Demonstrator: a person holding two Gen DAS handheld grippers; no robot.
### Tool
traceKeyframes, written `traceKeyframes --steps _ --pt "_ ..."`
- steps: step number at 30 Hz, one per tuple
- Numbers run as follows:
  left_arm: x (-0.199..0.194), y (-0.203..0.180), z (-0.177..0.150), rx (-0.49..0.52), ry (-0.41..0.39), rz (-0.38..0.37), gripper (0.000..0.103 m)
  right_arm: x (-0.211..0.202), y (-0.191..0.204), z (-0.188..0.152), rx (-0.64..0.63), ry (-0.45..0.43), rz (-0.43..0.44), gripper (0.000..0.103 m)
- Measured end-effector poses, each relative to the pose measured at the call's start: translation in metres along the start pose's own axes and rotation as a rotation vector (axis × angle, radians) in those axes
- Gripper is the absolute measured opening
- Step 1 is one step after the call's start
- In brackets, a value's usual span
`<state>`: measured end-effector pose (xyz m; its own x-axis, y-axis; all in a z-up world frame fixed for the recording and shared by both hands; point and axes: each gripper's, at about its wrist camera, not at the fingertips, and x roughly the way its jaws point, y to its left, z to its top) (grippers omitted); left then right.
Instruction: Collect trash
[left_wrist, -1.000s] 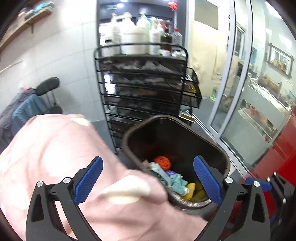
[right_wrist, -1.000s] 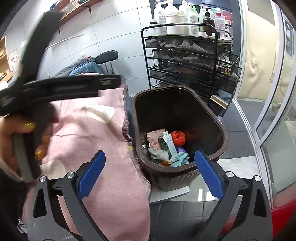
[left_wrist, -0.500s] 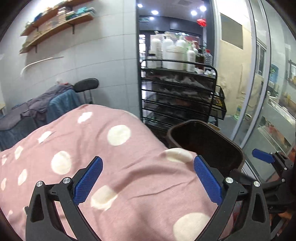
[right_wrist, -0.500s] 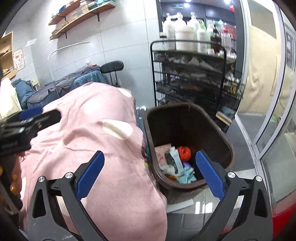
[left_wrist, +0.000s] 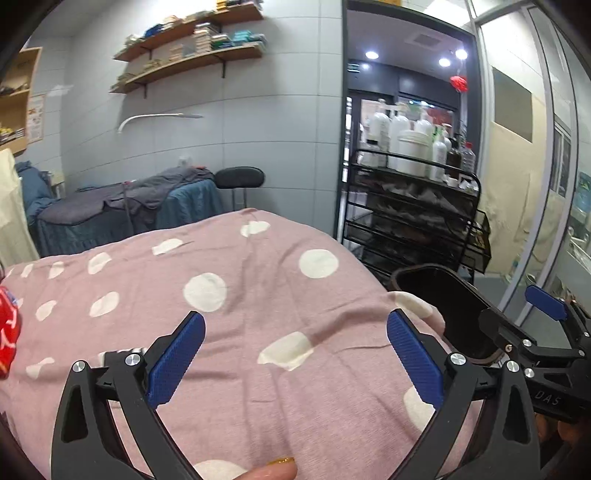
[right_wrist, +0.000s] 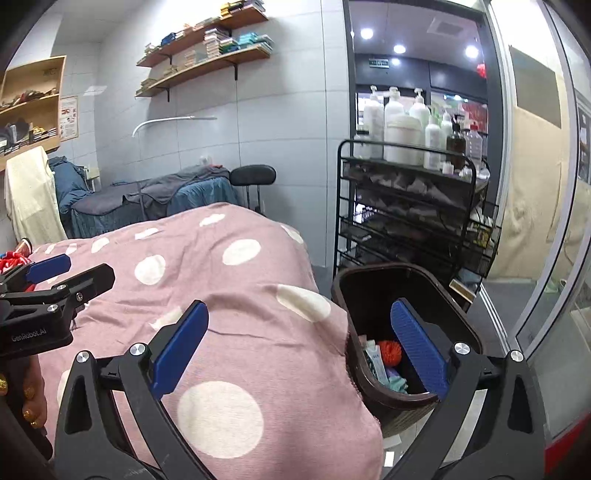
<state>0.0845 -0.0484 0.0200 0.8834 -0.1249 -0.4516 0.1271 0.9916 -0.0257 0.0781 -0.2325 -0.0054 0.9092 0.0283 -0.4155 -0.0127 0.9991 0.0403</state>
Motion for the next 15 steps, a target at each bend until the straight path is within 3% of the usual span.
traceKeyframes --steps 5,15 --pt "-0.017 0.013 -0.008 -0.031 -0.039 0.061 0.098 -0.011 0.013 0.000 -0.007 -0.032 0.006 0.098" --pt "-0.032 0.025 -0.015 -0.053 -0.065 0.089 0.098 -0.018 0.029 -0.007 -0.008 -0.030 0.044 0.098"
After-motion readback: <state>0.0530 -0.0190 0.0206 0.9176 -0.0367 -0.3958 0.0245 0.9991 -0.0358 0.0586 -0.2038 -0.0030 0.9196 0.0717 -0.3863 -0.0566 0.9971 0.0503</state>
